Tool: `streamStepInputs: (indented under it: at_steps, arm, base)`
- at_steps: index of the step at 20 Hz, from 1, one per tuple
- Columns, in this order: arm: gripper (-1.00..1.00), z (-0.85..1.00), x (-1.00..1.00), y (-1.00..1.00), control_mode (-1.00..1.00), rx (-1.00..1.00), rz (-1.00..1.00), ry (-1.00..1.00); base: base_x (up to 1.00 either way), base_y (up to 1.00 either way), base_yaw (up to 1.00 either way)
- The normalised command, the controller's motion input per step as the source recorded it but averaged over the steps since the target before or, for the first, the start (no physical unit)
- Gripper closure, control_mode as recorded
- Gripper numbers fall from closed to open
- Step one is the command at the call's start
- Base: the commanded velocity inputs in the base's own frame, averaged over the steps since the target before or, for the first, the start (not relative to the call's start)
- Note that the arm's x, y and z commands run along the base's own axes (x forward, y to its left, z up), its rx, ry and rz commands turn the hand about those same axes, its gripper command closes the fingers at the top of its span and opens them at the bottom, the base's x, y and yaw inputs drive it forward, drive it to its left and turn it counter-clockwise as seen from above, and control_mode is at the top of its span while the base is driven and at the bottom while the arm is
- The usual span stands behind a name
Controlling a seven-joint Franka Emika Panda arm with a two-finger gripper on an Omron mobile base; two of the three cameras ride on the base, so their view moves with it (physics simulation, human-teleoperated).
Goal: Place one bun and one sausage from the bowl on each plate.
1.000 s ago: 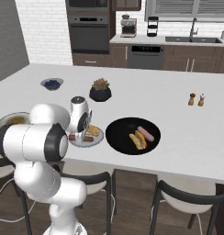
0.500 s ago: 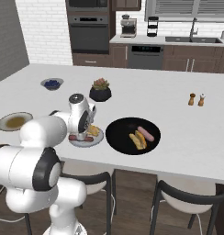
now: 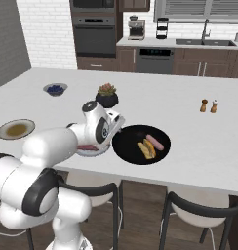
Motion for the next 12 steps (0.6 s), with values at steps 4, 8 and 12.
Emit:
streamStepInputs:
  at_steps: [4, 8, 12]
  arm:
    - [-1.0, 0.14, 0.0, -0.7, -1.0, 0.01, -0.36, 0.0]
    - [-1.0, 0.0, 0.0, -0.58, -1.0, 0.12, -0.13, 0.0]
    - [-1.0, 0.0, 0.0, -0.58, -1.0, 0.21, -0.12, 0.0]
  base:
    - [0.0, 0.0, 0.0]
    - [0.0, 0.0, 0.0]
    - [0.0, 0.0, 0.0]
